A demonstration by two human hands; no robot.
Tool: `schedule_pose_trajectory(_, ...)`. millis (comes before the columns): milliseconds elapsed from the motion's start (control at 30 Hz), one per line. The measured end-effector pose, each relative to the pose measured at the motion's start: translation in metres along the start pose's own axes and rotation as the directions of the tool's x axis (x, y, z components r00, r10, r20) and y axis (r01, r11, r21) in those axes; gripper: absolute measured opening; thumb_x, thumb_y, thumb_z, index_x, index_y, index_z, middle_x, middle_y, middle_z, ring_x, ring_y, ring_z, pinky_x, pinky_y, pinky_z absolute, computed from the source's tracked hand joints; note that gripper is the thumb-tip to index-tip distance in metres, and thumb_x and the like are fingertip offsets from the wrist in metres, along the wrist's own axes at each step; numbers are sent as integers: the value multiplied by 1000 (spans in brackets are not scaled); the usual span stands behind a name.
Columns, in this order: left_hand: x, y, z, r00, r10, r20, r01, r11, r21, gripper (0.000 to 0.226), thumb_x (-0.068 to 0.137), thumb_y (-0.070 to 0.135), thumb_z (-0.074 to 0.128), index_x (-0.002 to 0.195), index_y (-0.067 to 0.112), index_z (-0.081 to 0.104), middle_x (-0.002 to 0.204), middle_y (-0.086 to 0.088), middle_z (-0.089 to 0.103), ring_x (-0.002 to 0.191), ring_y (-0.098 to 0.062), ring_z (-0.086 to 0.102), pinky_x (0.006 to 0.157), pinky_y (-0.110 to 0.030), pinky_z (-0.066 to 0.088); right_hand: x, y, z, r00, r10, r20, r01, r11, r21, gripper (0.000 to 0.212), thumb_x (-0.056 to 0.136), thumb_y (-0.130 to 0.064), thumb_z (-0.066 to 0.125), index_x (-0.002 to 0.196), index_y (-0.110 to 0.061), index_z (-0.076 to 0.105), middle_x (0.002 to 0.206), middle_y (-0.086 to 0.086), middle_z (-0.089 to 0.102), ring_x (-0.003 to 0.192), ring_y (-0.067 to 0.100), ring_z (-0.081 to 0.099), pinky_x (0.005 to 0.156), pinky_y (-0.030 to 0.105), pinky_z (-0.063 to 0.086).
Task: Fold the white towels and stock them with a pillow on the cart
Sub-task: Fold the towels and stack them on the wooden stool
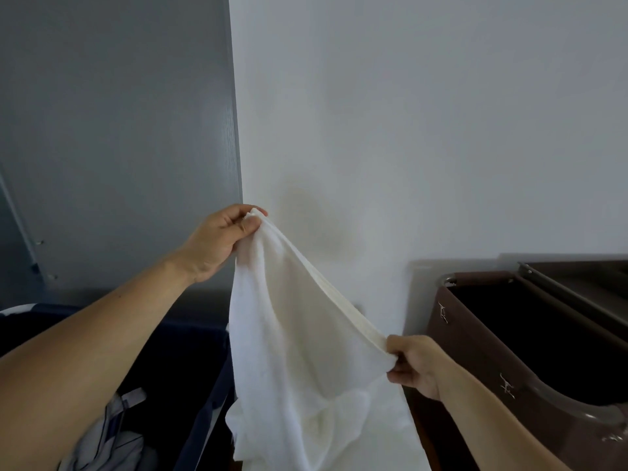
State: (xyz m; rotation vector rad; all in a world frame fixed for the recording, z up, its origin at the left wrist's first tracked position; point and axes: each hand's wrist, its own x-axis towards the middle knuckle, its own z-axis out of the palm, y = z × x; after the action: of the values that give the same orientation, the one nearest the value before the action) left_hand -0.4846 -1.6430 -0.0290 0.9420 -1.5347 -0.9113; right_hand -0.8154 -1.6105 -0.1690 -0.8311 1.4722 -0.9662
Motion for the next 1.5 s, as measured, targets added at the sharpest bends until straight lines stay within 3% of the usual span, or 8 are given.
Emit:
schedule_pose_trajectory(100, 0, -9, -9, 1000, 30, 4, -31, 995, 93, 19, 99, 15, 53, 111, 10, 67, 100, 1, 67, 93, -10, 62, 91, -27, 51, 4, -4, -11, 1000, 12, -7, -11, 997, 73, 6, 90, -2, 62, 92, 4, 62, 76, 15, 58, 58, 22, 55, 44, 27, 53)
schedule_pose_trajectory(367, 14, -10, -20, 995, 91, -51, -78, 973, 218, 15, 99, 13, 55, 106, 18, 68, 101, 2, 69, 90, -4, 63, 80, -14, 50, -8, -24, -25, 989, -141, 40, 145, 980, -137, 8, 90, 6, 58, 94, 0, 57, 103, 24, 62, 76, 34, 65, 54, 34, 57)
schedule_pose_trajectory(500, 22, -1, -19, 982, 155, -110, -129, 969, 212, 15, 100, 14, 54, 106, 19, 67, 98, 3, 67, 86, -1, 62, 78, -14, 51, -28, -38, -28, 884, -451, 123, 449, 746, -491, 15, 90, 7, 58, 87, -7, 53, 83, 14, 69, 66, 32, 72, 65, 35, 60)
schedule_pose_trajectory(700, 26, 6, -9, 973, 187, -134, -160, 968, 191, 15, 100, 16, 55, 109, 16, 67, 101, -1, 65, 93, -11, 61, 91, -29, 50, -37, -22, -19, 845, -471, 252, 510, 568, -646, 28, 95, 0, 55, 80, -20, 68, 65, -1, 67, 52, 2, 60, 59, 15, 49)
schedule_pose_trajectory(1000, 27, 11, -6, 973, 200, -114, -177, 967, 184, 15, 100, 17, 55, 107, 23, 67, 101, 3, 67, 94, -8, 62, 87, -22, 50, -27, 14, -22, 742, -498, 448, 629, 288, -722, 17, 85, -38, 69, 100, -30, 64, 89, -15, 60, 82, 3, 58, 77, 24, 52)
schedule_pose_trajectory(1233, 16, 1, -39, 986, 147, -78, -110, 928, 357, 14, 100, 15, 53, 100, 23, 64, 85, 15, 69, 78, 3, 62, 75, -15, 52, -35, -39, -42, 745, -612, 266, 566, 369, -737, 22, 81, -40, 78, 74, -28, 61, 61, -6, 56, 51, 1, 49, 53, 15, 41)
schedule_pose_trajectory(1333, 24, 21, -51, 976, 181, -124, -128, 928, 349, 13, 100, 12, 53, 97, 20, 62, 84, 8, 68, 81, -10, 62, 72, -18, 55, -49, -105, -47, 655, -748, 107, 554, 379, -741, 28, 82, -36, 79, 68, -23, 58, 61, -4, 59, 57, 13, 53, 54, 19, 40)
schedule_pose_trajectory(1500, 76, 108, -65, 874, 382, -299, -228, 868, 441, 9, 99, 27, 58, 90, 28, 59, 90, 0, 64, 85, -20, 60, 81, -44, 54, -95, -243, -38, 316, -942, -117, 662, 307, -684, 21, 88, -30, 71, 81, -16, 57, 68, -4, 54, 68, 21, 51, 62, 29, 36)
